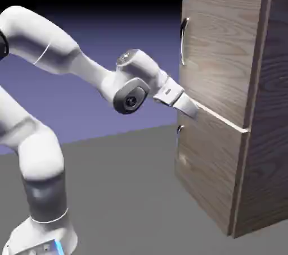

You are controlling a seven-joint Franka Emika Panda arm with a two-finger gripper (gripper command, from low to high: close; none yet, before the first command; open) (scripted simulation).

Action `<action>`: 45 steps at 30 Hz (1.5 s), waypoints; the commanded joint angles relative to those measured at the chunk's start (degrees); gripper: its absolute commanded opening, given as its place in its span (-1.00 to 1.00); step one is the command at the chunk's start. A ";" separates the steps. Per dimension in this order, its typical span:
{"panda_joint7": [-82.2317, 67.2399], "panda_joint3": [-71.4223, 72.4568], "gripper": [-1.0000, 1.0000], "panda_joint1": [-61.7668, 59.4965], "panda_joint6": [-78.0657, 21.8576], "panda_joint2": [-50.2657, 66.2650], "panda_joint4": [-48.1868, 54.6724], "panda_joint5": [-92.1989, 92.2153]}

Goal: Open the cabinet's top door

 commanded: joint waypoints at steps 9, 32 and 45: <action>22.43 10.23 0.00 -10.24 -3.63 -9.17 3.05 21.72; 79.75 36.35 0.00 -36.42 -12.91 -32.61 10.84 77.23; 112.15 51.12 0.00 -51.22 -18.15 -45.85 15.24 108.60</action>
